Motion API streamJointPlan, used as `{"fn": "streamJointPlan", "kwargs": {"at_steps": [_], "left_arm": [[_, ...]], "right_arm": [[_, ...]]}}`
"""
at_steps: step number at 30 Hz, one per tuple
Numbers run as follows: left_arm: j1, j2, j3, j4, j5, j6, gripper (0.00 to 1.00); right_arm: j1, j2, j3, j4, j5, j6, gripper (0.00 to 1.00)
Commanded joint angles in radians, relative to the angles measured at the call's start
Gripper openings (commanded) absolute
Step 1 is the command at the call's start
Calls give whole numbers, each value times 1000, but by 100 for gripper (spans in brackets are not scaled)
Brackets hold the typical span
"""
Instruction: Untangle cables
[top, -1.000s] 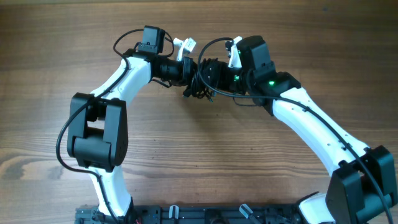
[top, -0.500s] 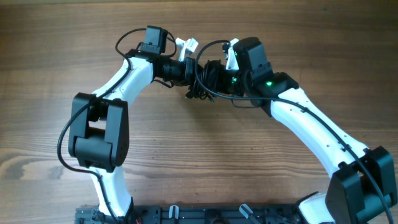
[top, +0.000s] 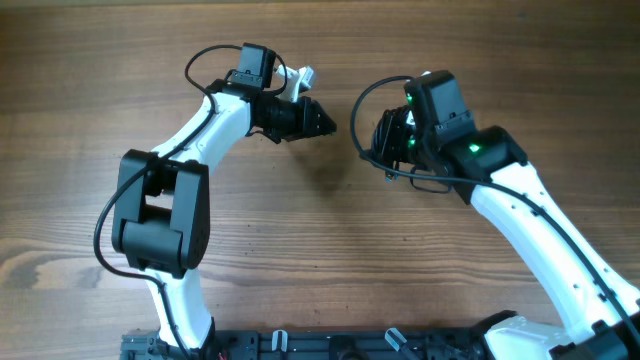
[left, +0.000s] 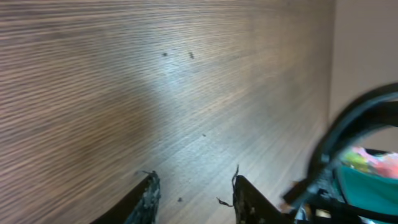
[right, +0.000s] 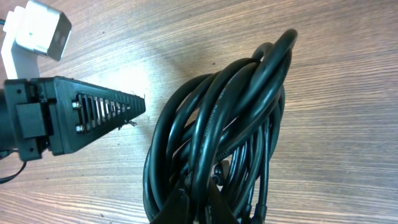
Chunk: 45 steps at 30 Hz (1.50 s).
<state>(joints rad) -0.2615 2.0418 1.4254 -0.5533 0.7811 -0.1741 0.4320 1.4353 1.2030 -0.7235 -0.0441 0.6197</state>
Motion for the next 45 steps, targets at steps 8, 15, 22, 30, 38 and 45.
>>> {"fn": "streamJointPlan", "kwargs": {"at_steps": [8, 15, 22, 30, 38, 45], "left_arm": [[3, -91, 17, 130, 333, -38, 45], [-11, -137, 17, 286, 389, -182, 43], [-38, -137, 17, 295, 464, -181, 50], [-101, -136, 17, 297, 461, -182, 51], [-108, -136, 16, 295, 430, -182, 45], [-130, -136, 16, 264, 364, -182, 43]], "right_arm": [[2, -17, 8, -26, -13, -18, 4], [-23, -17, 6, -40, -67, -55, 4], [-101, -17, 6, 3, -233, -96, 4], [-114, -3, 6, 45, -298, -84, 4], [-114, 14, 6, 77, -322, -58, 4], [-114, 14, 6, 89, -324, -40, 4]]}}
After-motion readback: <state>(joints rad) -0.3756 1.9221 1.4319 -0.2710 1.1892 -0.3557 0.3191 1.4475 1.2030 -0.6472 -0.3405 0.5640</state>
